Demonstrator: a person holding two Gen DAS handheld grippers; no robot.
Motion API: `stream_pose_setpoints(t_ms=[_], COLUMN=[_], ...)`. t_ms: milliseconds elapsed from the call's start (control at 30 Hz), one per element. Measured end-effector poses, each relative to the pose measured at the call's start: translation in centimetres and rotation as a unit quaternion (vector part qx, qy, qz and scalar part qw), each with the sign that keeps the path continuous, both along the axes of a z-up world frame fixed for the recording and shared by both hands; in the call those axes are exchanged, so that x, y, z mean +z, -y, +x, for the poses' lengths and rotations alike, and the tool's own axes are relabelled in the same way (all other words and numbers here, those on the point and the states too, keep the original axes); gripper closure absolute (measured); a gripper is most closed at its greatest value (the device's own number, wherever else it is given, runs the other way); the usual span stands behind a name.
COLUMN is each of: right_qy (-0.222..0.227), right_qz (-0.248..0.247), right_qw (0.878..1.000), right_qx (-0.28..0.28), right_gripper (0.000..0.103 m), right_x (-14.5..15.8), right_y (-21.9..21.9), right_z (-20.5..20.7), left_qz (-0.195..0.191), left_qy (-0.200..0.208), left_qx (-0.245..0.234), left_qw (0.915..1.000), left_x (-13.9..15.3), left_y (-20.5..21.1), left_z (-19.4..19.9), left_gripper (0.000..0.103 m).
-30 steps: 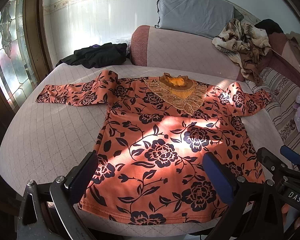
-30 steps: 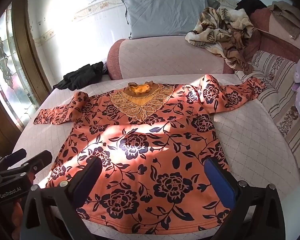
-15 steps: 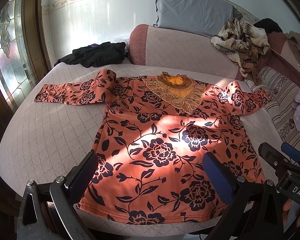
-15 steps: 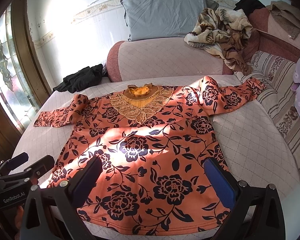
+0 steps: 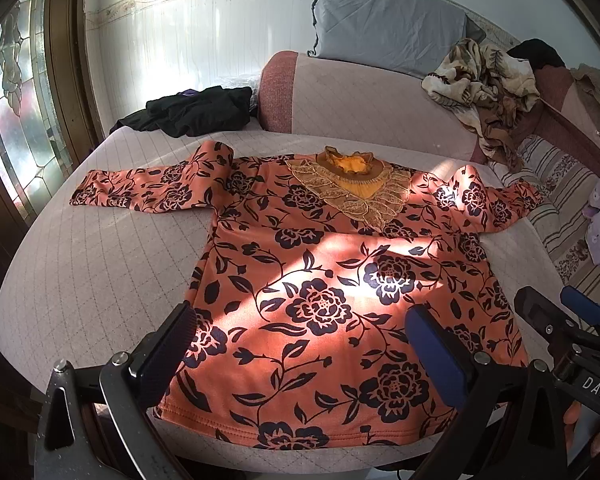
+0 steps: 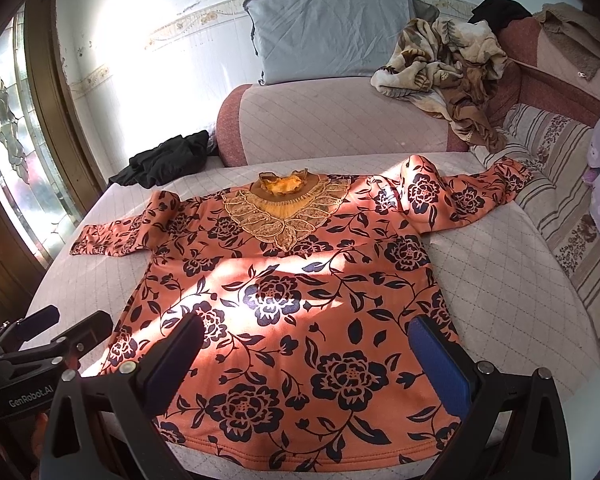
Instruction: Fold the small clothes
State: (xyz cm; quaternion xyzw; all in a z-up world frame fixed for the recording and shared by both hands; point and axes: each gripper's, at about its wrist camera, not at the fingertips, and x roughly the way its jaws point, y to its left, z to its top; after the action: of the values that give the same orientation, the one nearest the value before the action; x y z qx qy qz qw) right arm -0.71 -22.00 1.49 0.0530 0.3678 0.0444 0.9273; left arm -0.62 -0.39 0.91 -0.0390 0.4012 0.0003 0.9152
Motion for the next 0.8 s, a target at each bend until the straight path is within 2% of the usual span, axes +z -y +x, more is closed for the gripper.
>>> stream_pose_setpoints(t_ms=[800], right_qy=[-0.004], right_qz=[0.003], right_qw=[1.0], right_qx=[-0.001], right_gripper=[0.0], right_x=[-0.47], right_y=[-0.14], right_z=[0.22], left_qz=[0.0], left_qy=[-0.002], left_qx=[0.001], left_qw=[1.0], left_x=[-0.35], left_y=[0.08], left_z=[0.07], left_gripper=[0.0])
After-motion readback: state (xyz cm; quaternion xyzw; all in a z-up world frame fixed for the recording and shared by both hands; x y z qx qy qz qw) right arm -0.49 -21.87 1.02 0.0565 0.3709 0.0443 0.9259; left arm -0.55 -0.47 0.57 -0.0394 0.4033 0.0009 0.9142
